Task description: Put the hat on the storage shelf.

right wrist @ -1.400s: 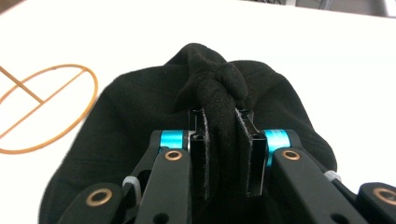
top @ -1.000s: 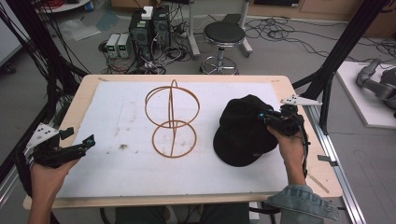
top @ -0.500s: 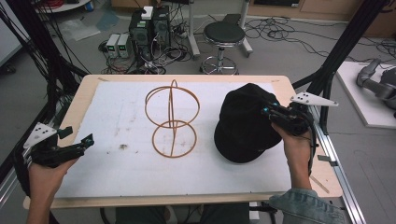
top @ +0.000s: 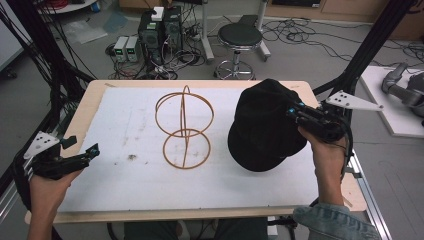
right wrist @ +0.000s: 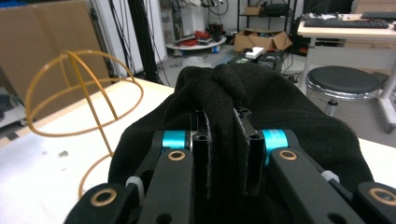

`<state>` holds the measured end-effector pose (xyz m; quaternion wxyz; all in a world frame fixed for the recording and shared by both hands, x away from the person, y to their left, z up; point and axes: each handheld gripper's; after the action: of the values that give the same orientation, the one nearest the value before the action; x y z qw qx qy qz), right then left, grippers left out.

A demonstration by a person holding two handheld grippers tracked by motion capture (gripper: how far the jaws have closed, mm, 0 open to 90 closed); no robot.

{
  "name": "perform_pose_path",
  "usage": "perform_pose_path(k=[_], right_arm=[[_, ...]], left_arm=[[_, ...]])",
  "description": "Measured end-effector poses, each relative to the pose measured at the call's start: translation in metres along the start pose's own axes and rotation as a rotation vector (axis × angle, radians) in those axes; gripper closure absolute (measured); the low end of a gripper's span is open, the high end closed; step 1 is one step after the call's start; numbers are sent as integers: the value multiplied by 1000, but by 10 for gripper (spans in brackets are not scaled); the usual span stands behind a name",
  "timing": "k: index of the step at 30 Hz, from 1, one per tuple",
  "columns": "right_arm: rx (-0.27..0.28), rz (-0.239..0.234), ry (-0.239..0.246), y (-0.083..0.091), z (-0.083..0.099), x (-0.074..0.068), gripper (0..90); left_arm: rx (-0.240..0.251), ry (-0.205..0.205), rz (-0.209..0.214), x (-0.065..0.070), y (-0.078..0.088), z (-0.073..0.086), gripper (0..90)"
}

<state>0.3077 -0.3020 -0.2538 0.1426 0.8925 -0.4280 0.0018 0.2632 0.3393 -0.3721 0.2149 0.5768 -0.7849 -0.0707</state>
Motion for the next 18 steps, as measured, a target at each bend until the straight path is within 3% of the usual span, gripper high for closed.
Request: perform_pose_path(k=[18], right_arm=[[92,-75,36,10,-57,4,803]], left_arm=[[2,1,2,-1,2,-1,188]])
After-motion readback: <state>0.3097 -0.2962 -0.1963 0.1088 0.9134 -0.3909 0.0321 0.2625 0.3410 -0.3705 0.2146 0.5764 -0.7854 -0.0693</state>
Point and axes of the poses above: each handheld gripper's, and its own axes: y roughly backward along the jaws, z roughly out of its underside, x roughly to its right, and after that the axes turned 13 degrees about y, right-handed
